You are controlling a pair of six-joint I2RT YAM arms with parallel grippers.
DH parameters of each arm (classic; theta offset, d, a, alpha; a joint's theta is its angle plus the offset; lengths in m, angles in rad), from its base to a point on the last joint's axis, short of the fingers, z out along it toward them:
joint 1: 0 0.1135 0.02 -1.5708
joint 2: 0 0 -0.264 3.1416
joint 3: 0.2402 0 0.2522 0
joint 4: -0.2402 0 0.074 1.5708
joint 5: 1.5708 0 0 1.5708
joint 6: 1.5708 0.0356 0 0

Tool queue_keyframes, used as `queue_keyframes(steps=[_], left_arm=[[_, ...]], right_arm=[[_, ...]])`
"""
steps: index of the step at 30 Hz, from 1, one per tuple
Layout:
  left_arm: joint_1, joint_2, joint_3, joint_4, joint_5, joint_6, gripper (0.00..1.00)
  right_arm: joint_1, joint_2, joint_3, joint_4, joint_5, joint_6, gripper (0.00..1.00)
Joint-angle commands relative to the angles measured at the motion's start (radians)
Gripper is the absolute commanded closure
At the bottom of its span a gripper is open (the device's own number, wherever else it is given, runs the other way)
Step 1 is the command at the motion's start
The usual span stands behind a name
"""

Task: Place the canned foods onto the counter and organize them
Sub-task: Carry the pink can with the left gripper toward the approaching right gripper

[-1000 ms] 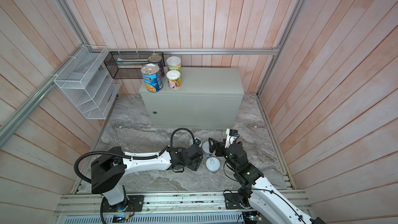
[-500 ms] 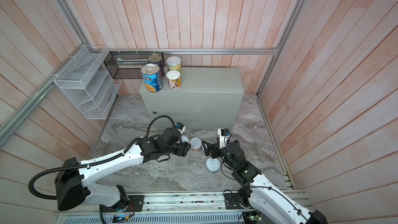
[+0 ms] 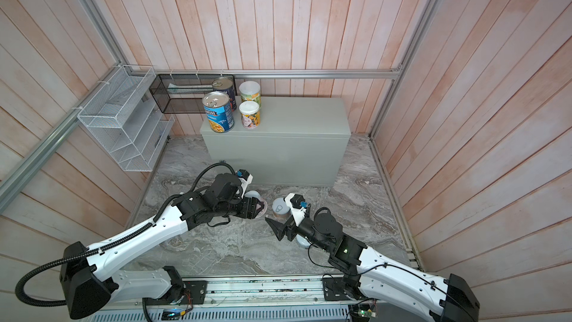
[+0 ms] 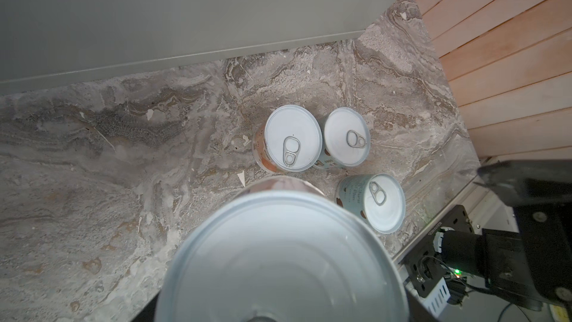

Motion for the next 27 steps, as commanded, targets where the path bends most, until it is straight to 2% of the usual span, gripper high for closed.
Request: queue_keyframes(steps=[1, 11, 18, 27], left_arm=[[0.048, -0.013, 0.068, -0.003, 0.102, 0.054, 0.45], [0.145, 0.059, 0.127, -0.008, 0.267, 0.135, 0.45], [0.150, 0.089, 0.142, 0.006, 0.321, 0.148, 0.45], [0.150, 0.066, 0.129, 0.043, 0.386, 0.114, 0.45]], right_arm=[[0.006, 0.052, 0.035, 0.084, 0.000, -0.094, 0.04], [0.007, 0.214, 0.116, 0.126, -0.072, -0.208, 0.03], [0.006, 0.272, 0.118, 0.187, -0.017, -0.224, 0.03], [0.006, 0.318, 0.126, 0.214, -0.012, -0.212, 0.03]])
